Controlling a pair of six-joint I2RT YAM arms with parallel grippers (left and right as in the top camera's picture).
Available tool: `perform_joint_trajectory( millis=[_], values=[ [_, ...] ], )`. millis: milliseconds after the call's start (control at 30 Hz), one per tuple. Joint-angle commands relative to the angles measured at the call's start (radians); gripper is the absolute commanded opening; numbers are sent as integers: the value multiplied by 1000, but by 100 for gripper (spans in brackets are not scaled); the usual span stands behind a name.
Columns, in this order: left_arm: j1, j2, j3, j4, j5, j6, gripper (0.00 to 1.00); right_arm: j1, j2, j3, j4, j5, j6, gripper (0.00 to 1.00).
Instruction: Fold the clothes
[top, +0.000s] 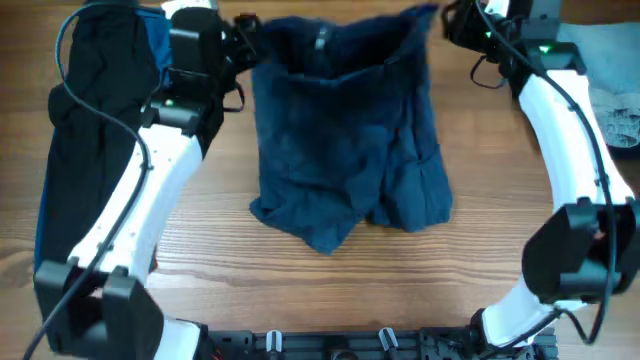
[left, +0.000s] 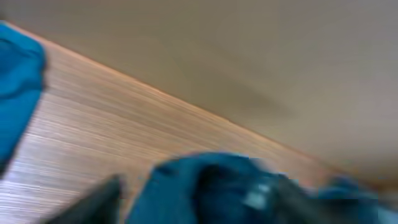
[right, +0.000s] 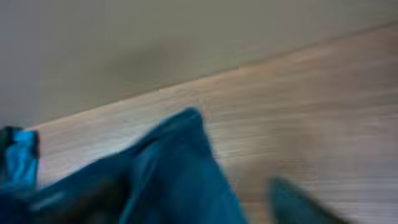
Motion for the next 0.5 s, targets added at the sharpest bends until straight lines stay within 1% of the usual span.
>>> perform_joint_trajectory(
  millis=[0, 67, 133, 233, 267, 333, 367, 400, 467],
  values=[
    [6, -1, 11, 10, -49, 40, 100, 0, -51, 14, 1, 21, -2, 99],
    [6, -24, 15, -16, -39, 40, 100, 0, -107, 14, -46, 8, -7, 99],
    [6, -51, 16, -65, 27, 40, 100, 0, -147, 14, -105, -8, -13, 99],
    [6, -77, 16, -177, 186, 40, 99, 0, -186, 14, -247, -28, -14, 99],
    [5, -77, 16, -211, 217, 40, 100, 0, -187, 14, -294, -38, -13, 99],
    [-3, -73, 16, -285, 230, 42, 96, 0, -185, 13, -360, -54, -14, 99],
    [-6, -71, 15, -311, 229, 64, 90, 0, -184, 13, -389, -61, -13, 99],
    [-8, -66, 15, -318, 227, 75, 86, 0, -183, 13, -411, -61, -13, 99],
    [-9, -39, 15, -313, 220, 86, 74, 0, -183, 13, -436, -74, -13, 100]
  ],
)
